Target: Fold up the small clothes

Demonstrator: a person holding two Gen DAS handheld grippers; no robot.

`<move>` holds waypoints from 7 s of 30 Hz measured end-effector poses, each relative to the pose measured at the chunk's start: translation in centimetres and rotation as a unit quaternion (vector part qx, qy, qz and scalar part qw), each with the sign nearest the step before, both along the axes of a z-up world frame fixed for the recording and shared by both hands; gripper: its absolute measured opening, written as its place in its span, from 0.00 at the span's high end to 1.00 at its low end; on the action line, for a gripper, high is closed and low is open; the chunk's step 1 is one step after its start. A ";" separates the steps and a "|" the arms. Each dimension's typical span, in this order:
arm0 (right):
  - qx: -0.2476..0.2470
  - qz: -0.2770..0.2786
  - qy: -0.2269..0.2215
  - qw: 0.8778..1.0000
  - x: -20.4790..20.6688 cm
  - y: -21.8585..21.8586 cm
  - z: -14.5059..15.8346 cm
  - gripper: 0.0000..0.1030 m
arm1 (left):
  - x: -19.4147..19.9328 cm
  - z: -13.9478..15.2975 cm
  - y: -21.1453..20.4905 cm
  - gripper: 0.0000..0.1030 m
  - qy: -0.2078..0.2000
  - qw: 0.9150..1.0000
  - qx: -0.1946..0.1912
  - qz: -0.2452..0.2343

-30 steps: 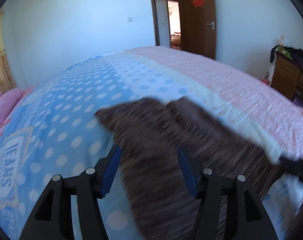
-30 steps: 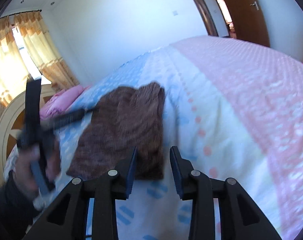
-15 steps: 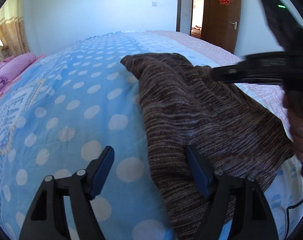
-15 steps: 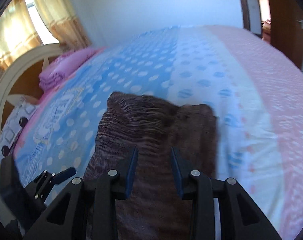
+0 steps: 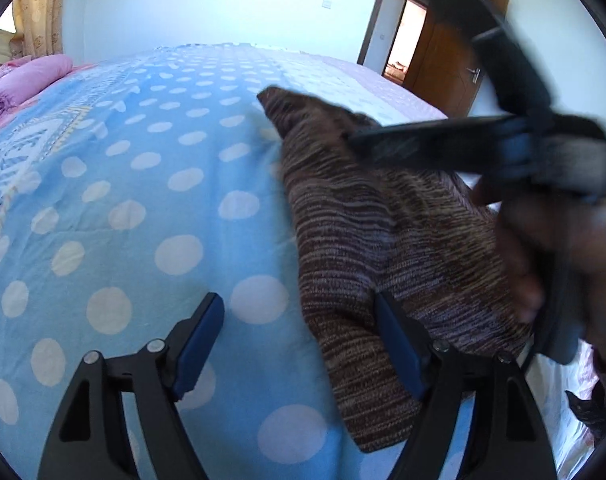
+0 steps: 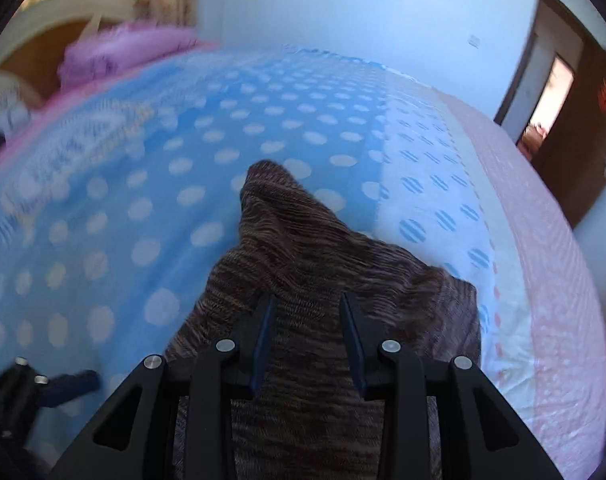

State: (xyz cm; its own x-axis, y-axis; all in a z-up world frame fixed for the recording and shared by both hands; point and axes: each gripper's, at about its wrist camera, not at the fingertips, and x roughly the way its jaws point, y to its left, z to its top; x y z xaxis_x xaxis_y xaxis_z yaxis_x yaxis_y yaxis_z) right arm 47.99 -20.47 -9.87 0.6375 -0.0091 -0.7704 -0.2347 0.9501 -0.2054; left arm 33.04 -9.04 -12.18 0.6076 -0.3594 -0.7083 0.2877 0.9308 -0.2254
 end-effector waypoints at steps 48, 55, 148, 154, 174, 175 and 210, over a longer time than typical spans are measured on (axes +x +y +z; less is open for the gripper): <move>0.230 -0.072 -0.012 0.970 -15.4 -16.2 -2.7 0.67 | -0.2 1.1 0.5 0.03 -0.012 0.999 0.015 0.034; 0.334 -0.088 -0.024 0.938 -11.3 -19.7 -0.6 0.45 | 1.8 1.2 -1.6 0.03 -0.001 1.000 0.023 0.008; 0.442 0.074 0.047 0.893 -3.2 2.0 1.3 0.84 | -4.1 5.6 2.9 0.75 -0.044 0.998 0.031 0.025; 0.442 0.089 0.049 0.892 -4.0 4.7 1.5 0.84 | -4.6 5.8 3.1 0.75 -0.052 0.997 0.032 0.038; 0.445 0.137 0.081 0.881 -5.5 13.9 0.9 0.84 | -7.1 5.1 5.0 0.75 -0.046 0.995 0.048 0.081; 0.444 0.139 0.082 0.881 -5.5 14.3 0.9 0.84 | -7.3 5.1 5.3 0.75 -0.046 0.994 0.048 0.084; 0.375 0.121 0.125 0.911 -3.9 22.0 -3.1 0.84 | -9.2 0.4 9.3 0.60 -0.009 0.991 0.029 0.134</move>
